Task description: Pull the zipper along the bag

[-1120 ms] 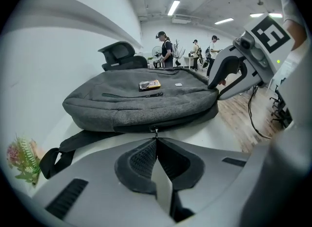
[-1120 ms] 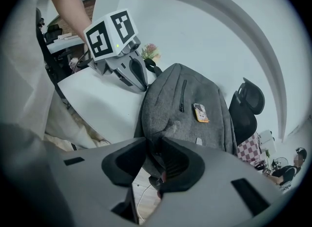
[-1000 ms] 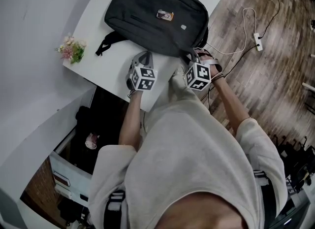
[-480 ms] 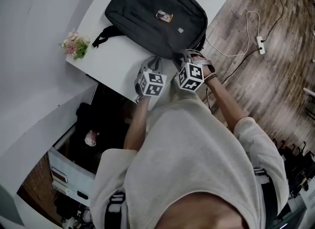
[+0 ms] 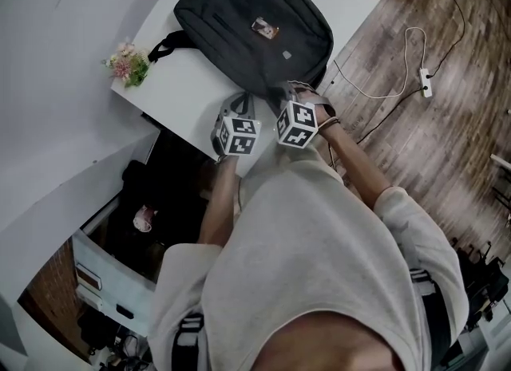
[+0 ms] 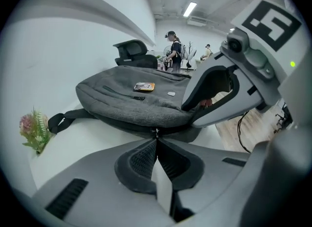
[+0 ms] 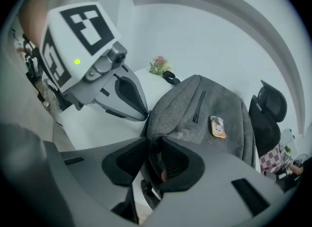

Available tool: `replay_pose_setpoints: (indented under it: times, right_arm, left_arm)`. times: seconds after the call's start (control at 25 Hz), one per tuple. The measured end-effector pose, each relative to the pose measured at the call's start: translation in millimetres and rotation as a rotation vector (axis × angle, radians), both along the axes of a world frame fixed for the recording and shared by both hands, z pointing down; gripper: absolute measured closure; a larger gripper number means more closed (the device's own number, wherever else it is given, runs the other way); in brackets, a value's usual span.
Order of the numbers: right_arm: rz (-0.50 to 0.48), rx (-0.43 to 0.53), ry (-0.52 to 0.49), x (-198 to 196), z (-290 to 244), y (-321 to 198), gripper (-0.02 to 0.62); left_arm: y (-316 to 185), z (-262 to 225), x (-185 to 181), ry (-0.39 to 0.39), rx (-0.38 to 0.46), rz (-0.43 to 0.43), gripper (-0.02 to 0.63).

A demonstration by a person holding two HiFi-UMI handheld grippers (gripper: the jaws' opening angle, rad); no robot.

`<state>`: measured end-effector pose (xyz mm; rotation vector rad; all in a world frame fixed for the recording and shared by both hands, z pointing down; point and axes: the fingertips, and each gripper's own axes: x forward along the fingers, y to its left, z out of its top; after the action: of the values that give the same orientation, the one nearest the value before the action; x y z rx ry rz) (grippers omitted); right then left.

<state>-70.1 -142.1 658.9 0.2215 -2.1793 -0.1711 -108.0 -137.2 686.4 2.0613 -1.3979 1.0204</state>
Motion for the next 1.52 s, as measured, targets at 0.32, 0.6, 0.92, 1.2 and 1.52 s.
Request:
replay_pose_setpoints:
  times: [0.32, 0.6, 0.92, 1.2, 1.52]
  right_arm:
    - [-0.147, 0.174, 0.14, 57.8, -1.2, -17.9, 0.424]
    - [-0.279, 0.197, 0.207, 60.3, 10.8, -14.7, 0.545]
    - [-0.216, 0.121, 0.166, 45.0, 8.9, -8.5, 0.555]
    - [-0.178, 0.085, 0.176, 39.3, 11.6, -6.9, 0.554]
    - [-0.271, 0.124, 0.09, 48.9, -2.3, 2.1, 0.407]
  left_arm:
    - [1.4, -0.4, -5.0, -0.021, -0.005, 0.031, 0.577]
    - [6.2, -5.8, -2.2, -0.07, -0.028, 0.085, 0.577]
    - [14.8, -14.4, 11.3, -0.03, -0.051, 0.05, 0.575]
    - [26.2, -22.0, 17.1, -0.029, -0.065, 0.029, 0.574]
    - [26.9, -5.3, -5.1, -0.038, -0.081, 0.037, 0.579]
